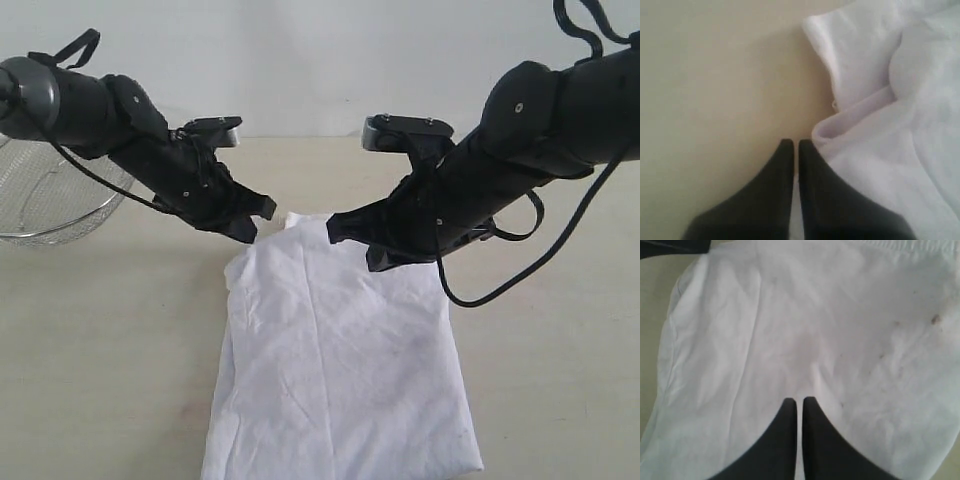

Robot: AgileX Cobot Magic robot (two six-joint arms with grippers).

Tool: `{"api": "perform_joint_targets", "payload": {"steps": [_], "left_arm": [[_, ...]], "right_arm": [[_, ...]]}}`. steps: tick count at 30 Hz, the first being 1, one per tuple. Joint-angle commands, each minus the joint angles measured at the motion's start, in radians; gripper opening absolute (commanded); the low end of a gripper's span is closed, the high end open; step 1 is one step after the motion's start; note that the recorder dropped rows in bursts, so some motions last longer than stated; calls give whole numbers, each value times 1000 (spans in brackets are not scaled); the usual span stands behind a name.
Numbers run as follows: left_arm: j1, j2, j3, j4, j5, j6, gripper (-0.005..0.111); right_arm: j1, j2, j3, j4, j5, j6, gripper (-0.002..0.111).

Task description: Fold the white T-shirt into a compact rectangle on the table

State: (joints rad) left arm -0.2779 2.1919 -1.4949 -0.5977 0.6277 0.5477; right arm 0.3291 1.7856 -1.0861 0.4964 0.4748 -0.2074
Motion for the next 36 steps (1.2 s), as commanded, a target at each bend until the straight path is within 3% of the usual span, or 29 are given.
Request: {"api": "perform_joint_targets", "payload": {"steps": [1, 7, 12, 17, 19, 23, 27, 30, 32, 36], "left_arm": [[34, -75, -11, -5, 85, -36, 4], [71, -289, 0, -11, 238, -85, 4], [83, -463, 104, -26, 246, -96, 4], [68, -619, 281, -164, 242, -29, 4], [58, -713, 408, -295, 229, 53, 4], [-25, -864, 639, -386, 162, 174, 4], [-37, -866, 710, -416, 145, 288, 4], [-37, -824, 710, -611, 94, 405, 4], [-37, -787, 710, -688, 106, 480, 4], [-37, -672, 710, -688, 110, 503, 4]], "right_arm": [[0, -9, -3, -6, 13, 3, 0], [-80, -22, 13, 14, 69, 35, 0], [-185, -110, 85, 49, 129, -57, 0], [-261, -216, 192, 244, 173, -247, 0], [-265, -259, 245, 332, 228, -340, 0], [-290, -300, 363, 510, 251, -475, 0], [-395, -300, 418, 608, 271, -564, 0], [-520, -298, 418, 702, 353, -681, 0], [-548, -298, 418, 664, 323, -752, 0], [-548, -284, 418, 662, 264, -761, 0]]}}
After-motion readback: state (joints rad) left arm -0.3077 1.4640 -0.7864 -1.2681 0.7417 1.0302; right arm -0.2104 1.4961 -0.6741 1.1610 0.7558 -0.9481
